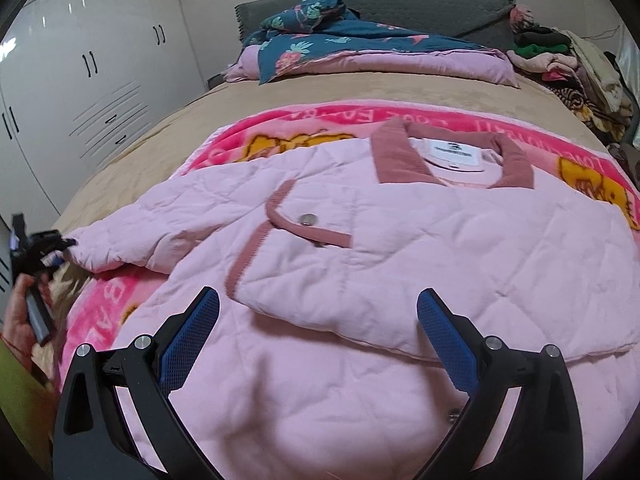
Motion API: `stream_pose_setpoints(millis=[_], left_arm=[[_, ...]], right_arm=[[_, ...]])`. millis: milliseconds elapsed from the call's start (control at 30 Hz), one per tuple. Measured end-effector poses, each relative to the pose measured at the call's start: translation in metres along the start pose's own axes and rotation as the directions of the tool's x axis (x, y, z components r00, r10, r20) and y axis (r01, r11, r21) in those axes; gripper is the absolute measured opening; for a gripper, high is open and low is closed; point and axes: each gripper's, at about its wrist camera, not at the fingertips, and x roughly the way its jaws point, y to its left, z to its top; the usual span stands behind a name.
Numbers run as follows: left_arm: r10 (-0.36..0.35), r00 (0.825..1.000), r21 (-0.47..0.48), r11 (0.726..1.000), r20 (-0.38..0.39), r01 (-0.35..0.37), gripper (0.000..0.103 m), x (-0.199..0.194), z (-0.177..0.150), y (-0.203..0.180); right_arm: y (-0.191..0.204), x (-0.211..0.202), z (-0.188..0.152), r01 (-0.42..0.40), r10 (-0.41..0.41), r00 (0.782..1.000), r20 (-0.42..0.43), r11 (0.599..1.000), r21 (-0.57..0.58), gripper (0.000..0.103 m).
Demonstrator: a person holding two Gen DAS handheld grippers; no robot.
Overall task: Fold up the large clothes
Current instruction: 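Grasp the other sleeve's mauve cuff with the left tool and lift it, then carry the held sleeve across the jacket and lay it over the first sleeve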
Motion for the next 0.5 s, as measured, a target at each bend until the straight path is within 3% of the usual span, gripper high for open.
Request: stream_pose_setpoints(millis=[200, 333, 500], left_arm=[[-0.12, 0.989, 0.174, 0.979, 0.091, 0.103, 0.012, -0.068, 0.003, -0.065], [-0.218, 0.967, 0.305, 0.937, 0.131, 0.169, 0.012, -0.116, -0.006, -0.123], [-0.314, 0.941, 0.406, 0.882, 0.127, 0.24, 0.012, -0.16, -0.024, -0.177]], right_arm=[[-0.018, -0.023, -0.001, -0.009, 0.008, 1.0, 0.03, 0.999, 0.035, 0.099], [-0.032, -0.044, -0.003, -0.009, 0.006, 0.998, 0.065, 0.999, 0.054, 0.099], [-0.05, -0.068, -0.007, -0.003, -0.004, 0.995, 0.095, 0.997, 0.08, 0.099]])
